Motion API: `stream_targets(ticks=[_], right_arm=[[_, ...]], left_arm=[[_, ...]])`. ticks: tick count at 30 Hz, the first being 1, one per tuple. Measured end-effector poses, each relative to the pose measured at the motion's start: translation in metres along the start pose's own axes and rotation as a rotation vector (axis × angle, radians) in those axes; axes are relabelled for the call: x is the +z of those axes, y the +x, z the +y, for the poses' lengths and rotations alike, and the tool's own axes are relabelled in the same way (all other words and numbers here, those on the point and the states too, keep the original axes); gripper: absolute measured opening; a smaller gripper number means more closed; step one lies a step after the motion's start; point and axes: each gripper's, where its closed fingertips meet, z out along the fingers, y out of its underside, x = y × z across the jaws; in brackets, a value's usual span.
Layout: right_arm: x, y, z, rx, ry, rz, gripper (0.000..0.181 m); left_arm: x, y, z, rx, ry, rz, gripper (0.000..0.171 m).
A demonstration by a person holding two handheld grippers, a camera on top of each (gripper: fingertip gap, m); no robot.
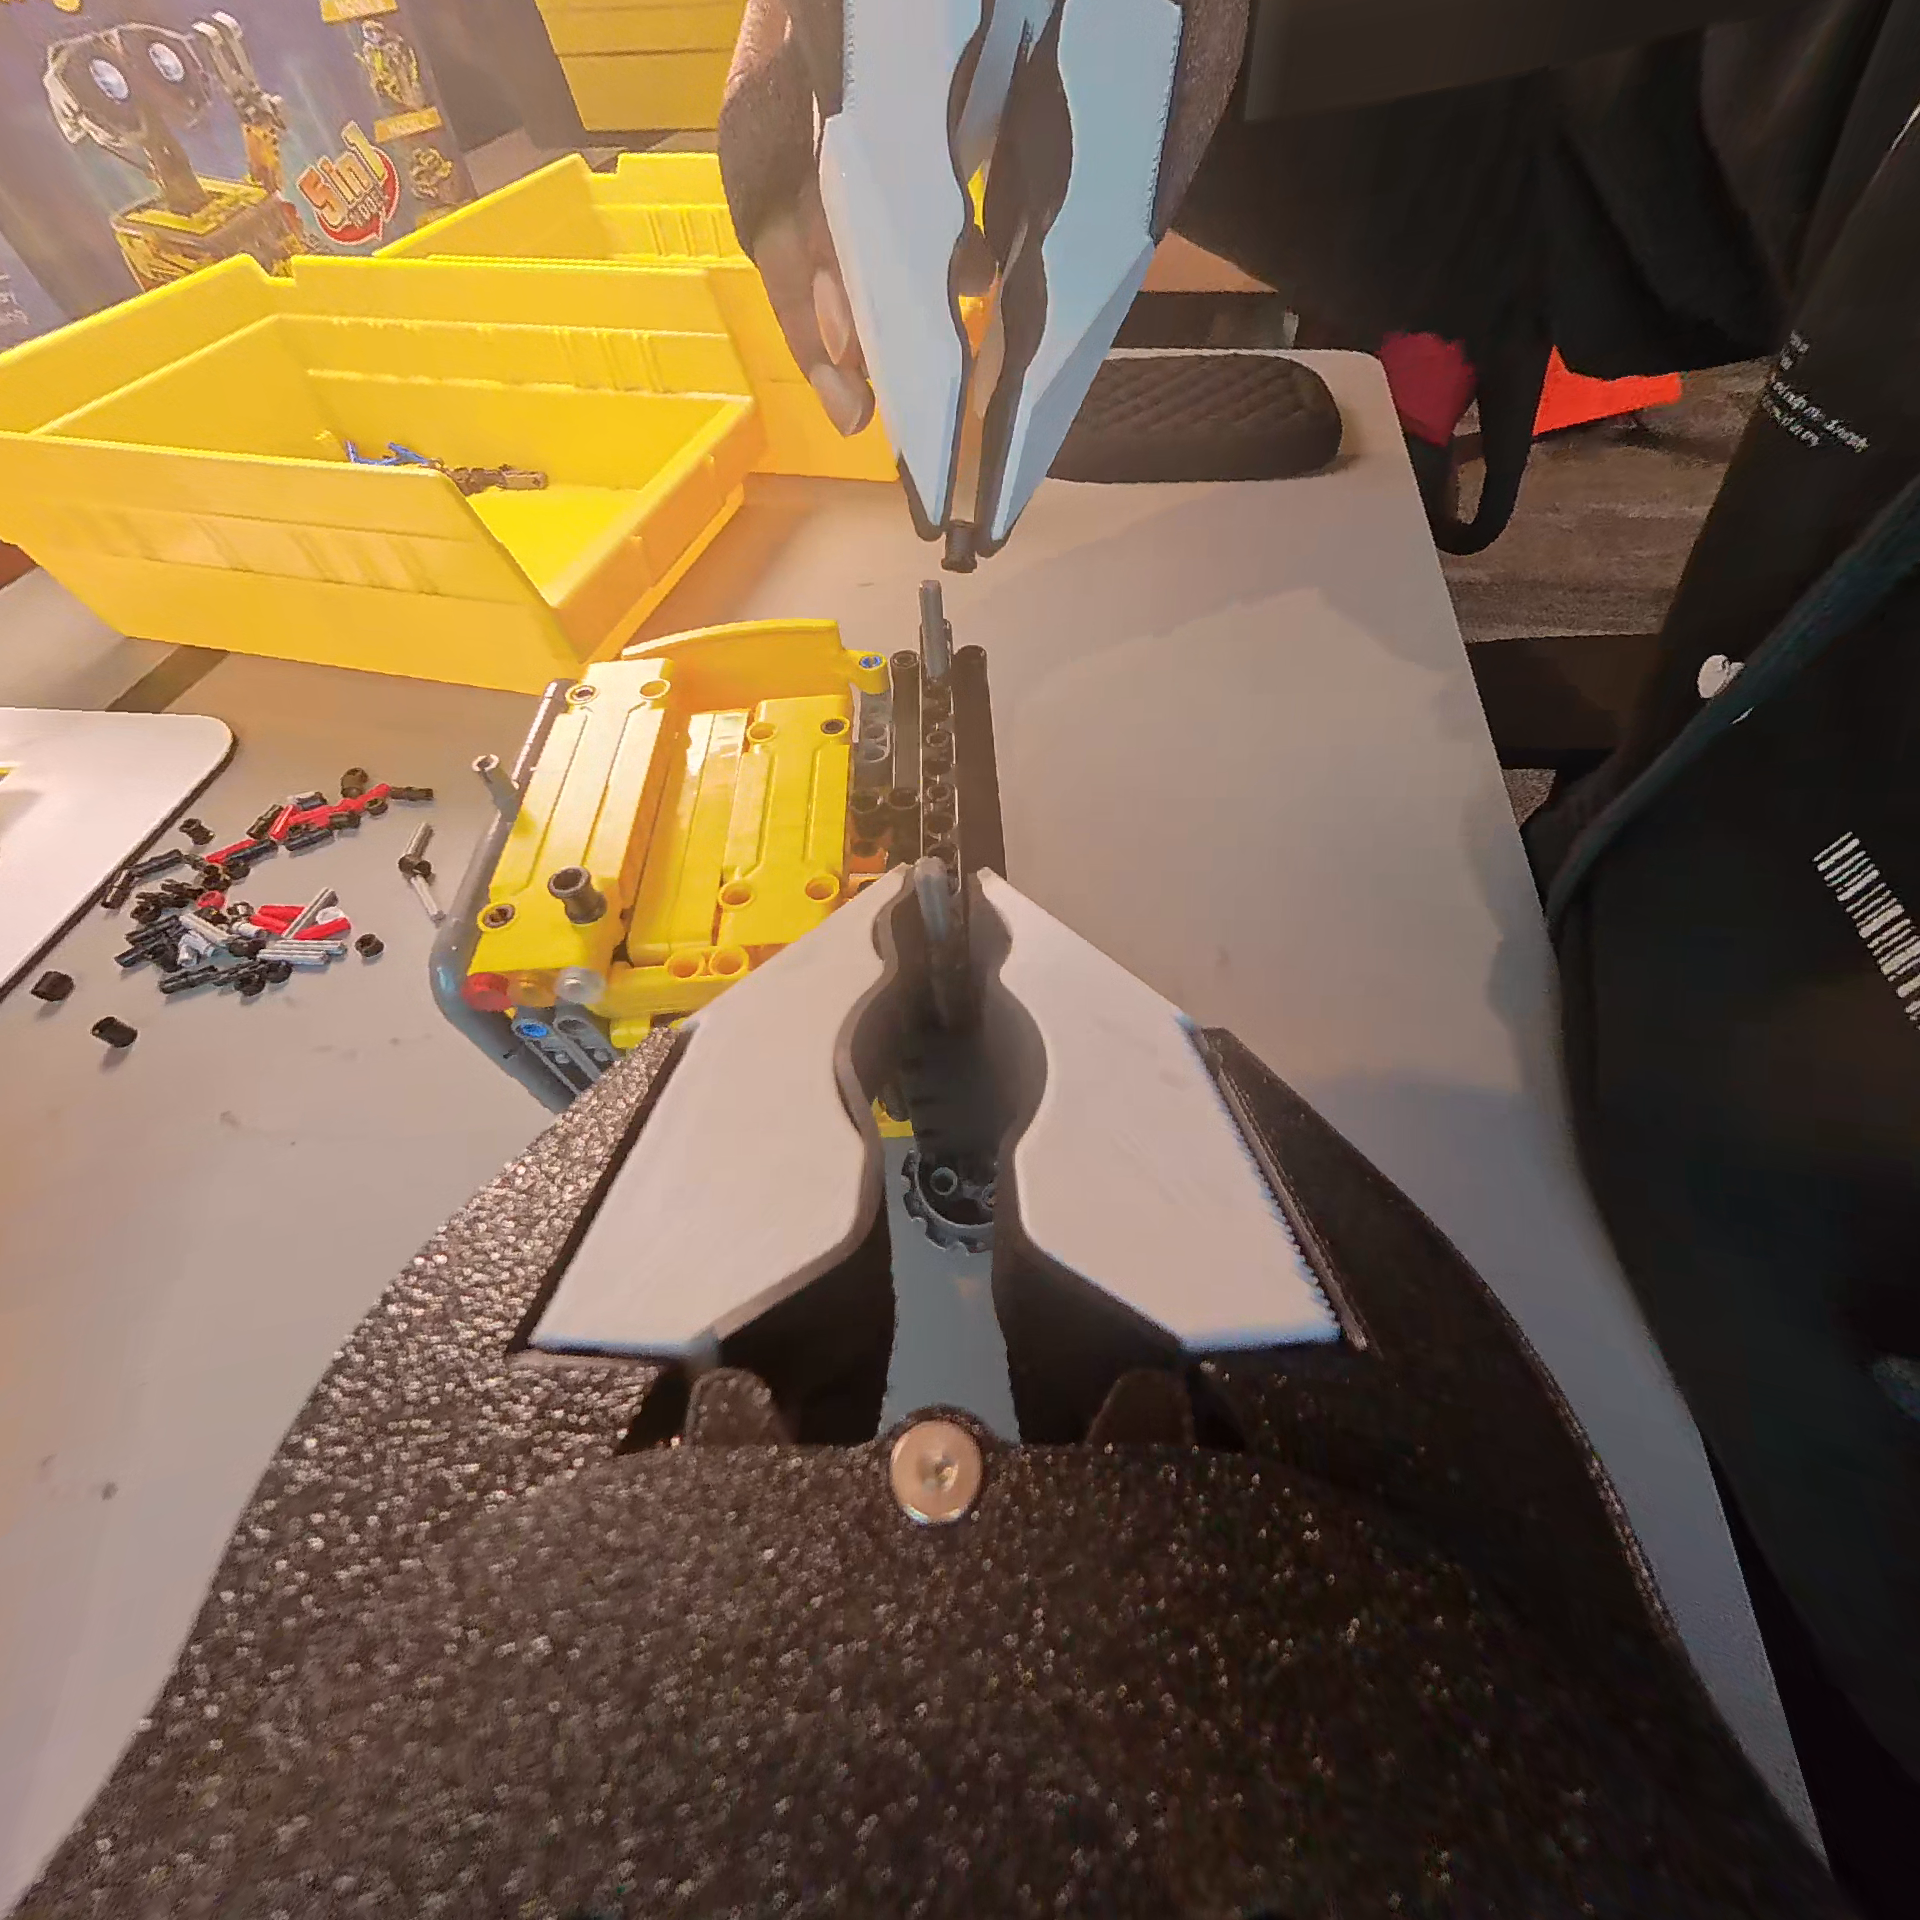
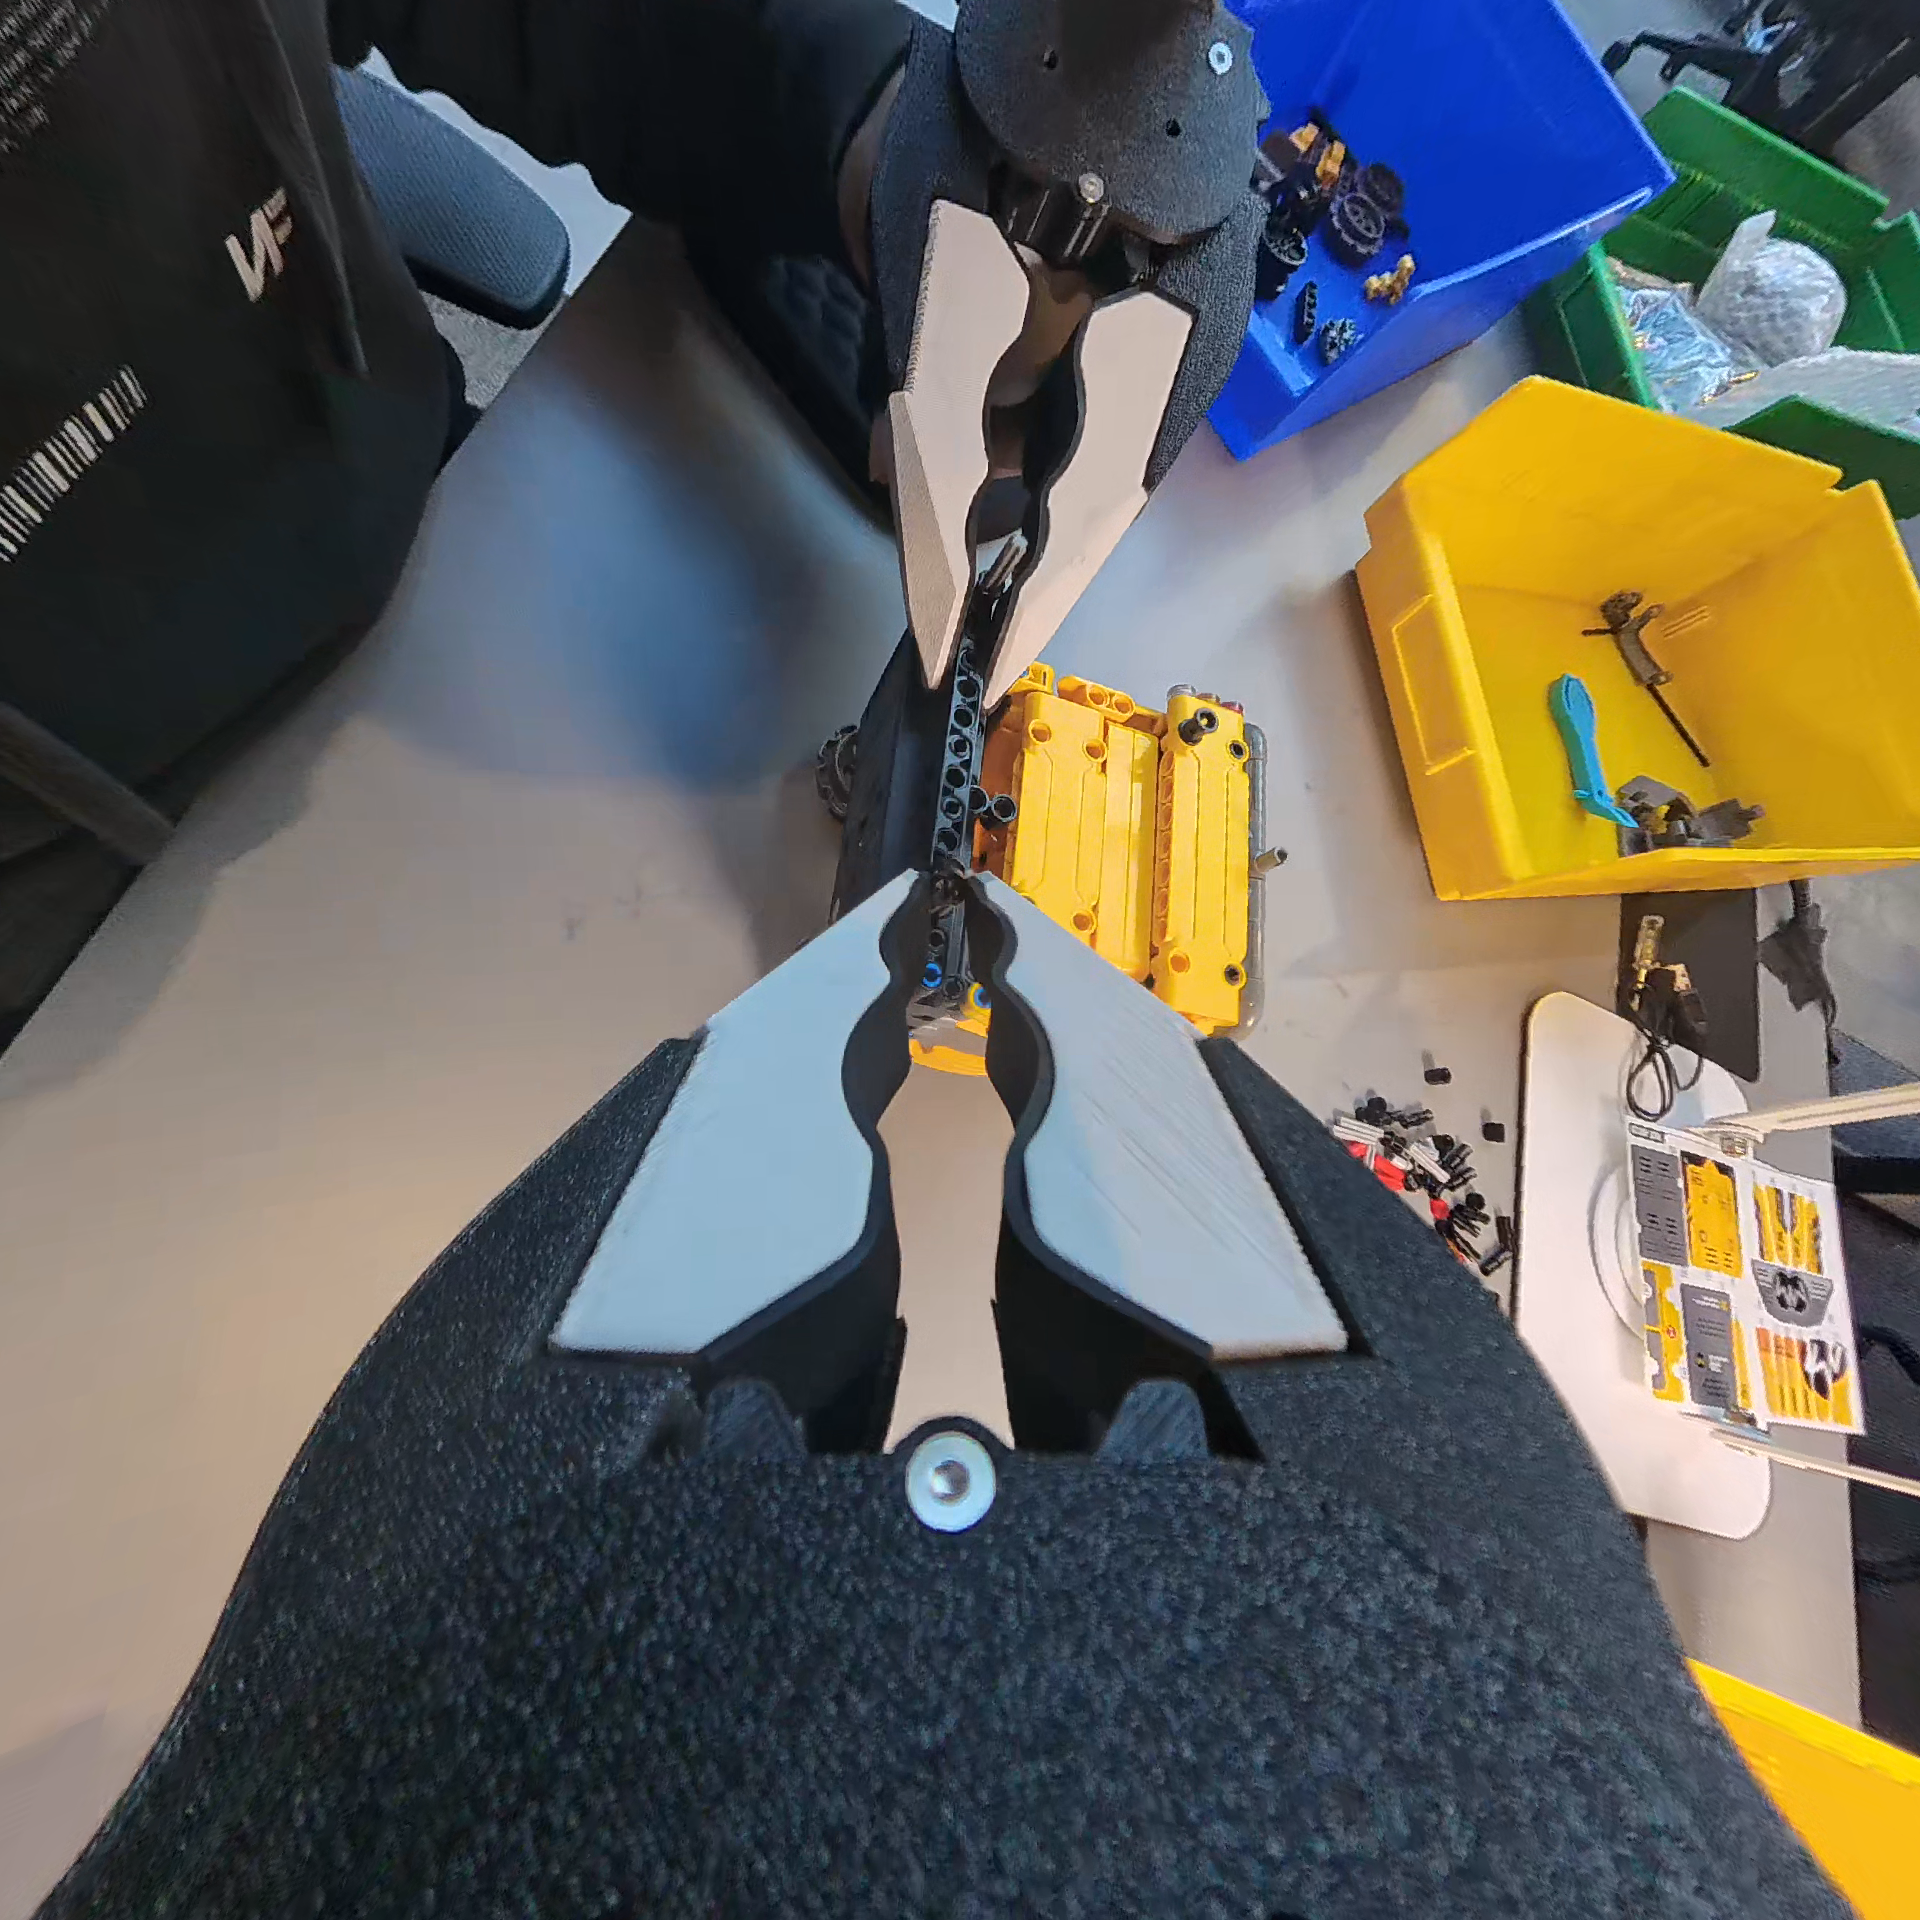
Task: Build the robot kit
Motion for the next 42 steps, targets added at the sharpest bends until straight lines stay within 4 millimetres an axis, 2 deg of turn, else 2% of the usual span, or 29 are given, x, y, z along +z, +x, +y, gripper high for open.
stream_targets(ticks=[14, 20, 25, 42], right_arm=[[0.004, 0.001, 0.007, 0.008, -0.227, -0.102, 0.006], [0.003, -0.001, 0.001, 0.029, -0.29, -0.145, 0.006], [0.002, -0.004, 0.007, 0.048, -0.384, -0.174, 0.006], [0.007, -0.007, 0.002, 0.043, -0.546, -0.232, 0.006]], left_arm=[[0.004, 0.006, -0.002, 0.034, 0.0, 0.026, 0.005], [0.004, 0.007, -0.002, 0.041, 0.003, 0.019, 0.005], [0.005, 0.008, -0.002, 0.051, 0.007, 0.012, 0.005], [0.005, 0.009, -0.002, 0.044, 0.024, -0.006, 0.005]])
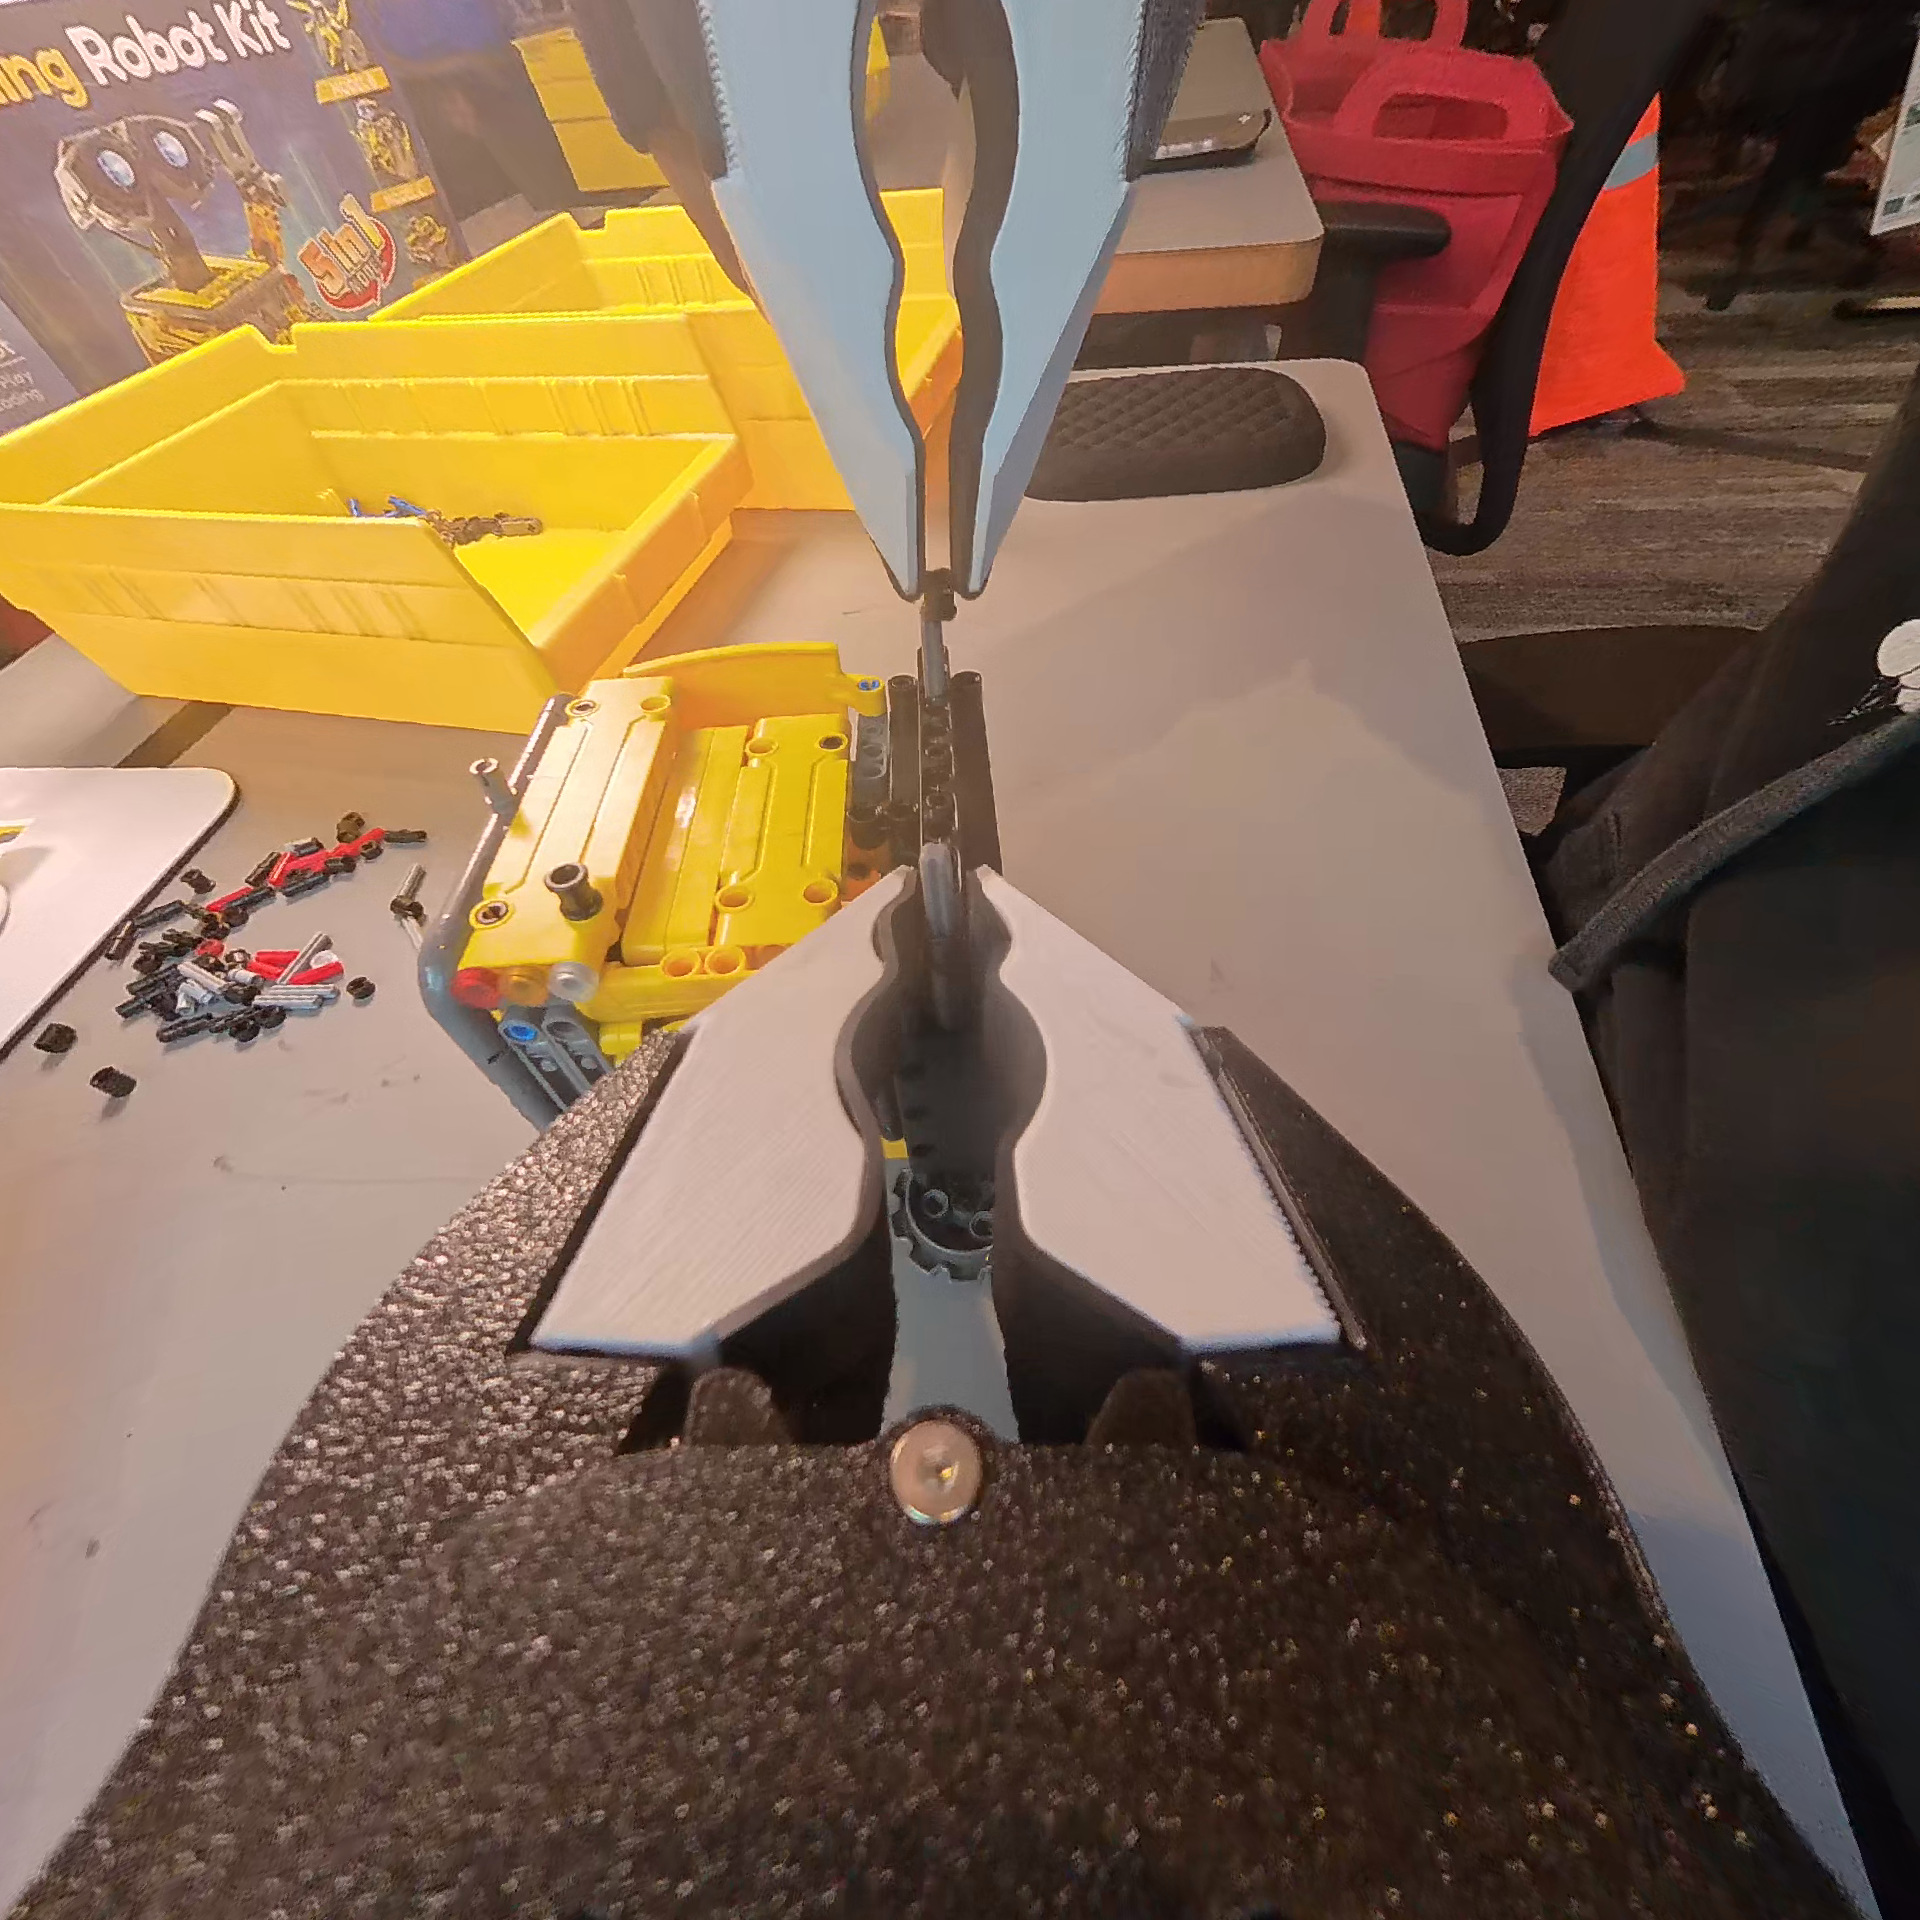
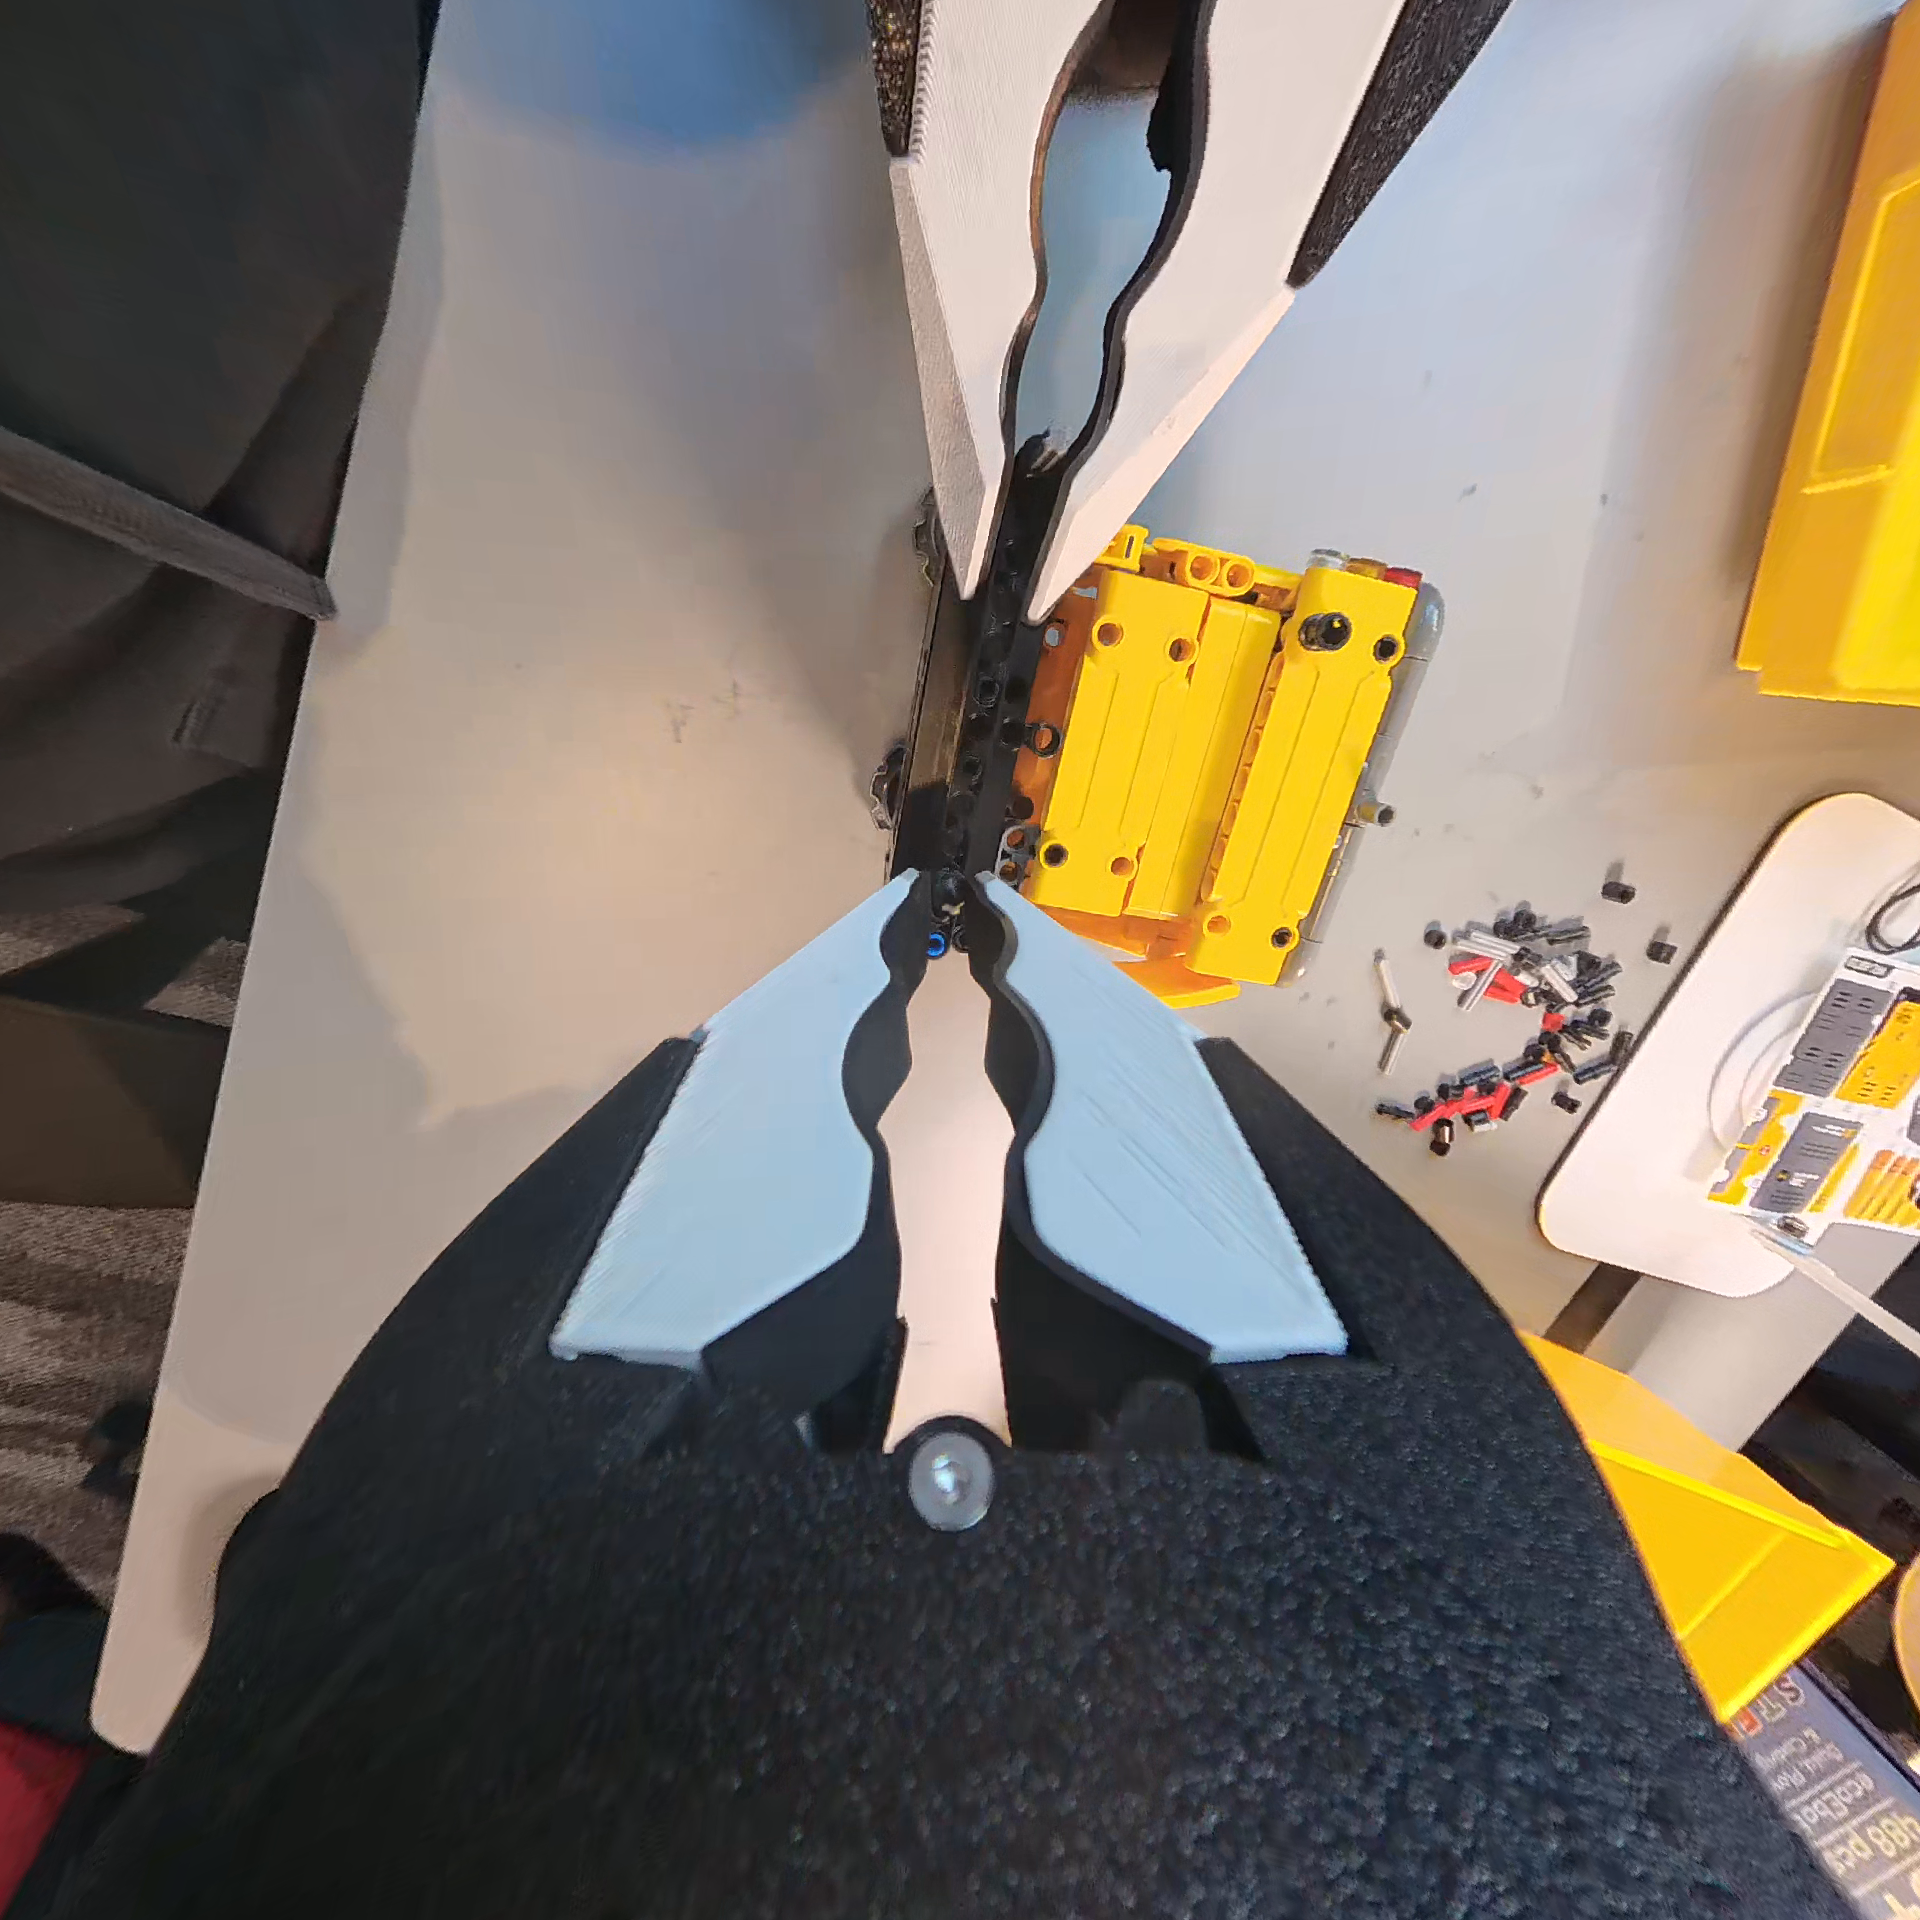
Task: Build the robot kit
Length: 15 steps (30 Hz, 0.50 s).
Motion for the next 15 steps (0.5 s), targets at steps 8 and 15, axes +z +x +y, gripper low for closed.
stream_targets(ticks=[8, 15], right_arm=[[-0.0004, 0.0007, 0.0004, 0.02, -0.026, 0.02, 0.006], [-0.001, -0.0005, 0.0023, 0.1, -0.025, 0.049, 0.006]], left_arm=[[-0.0014, 0.0017, 0.0013, -0.006, 0.005, -0.003, 0.005], [-0.0015, 0.0024, 0.0012, -0.03, 0.014, -0.016, 0.005]])
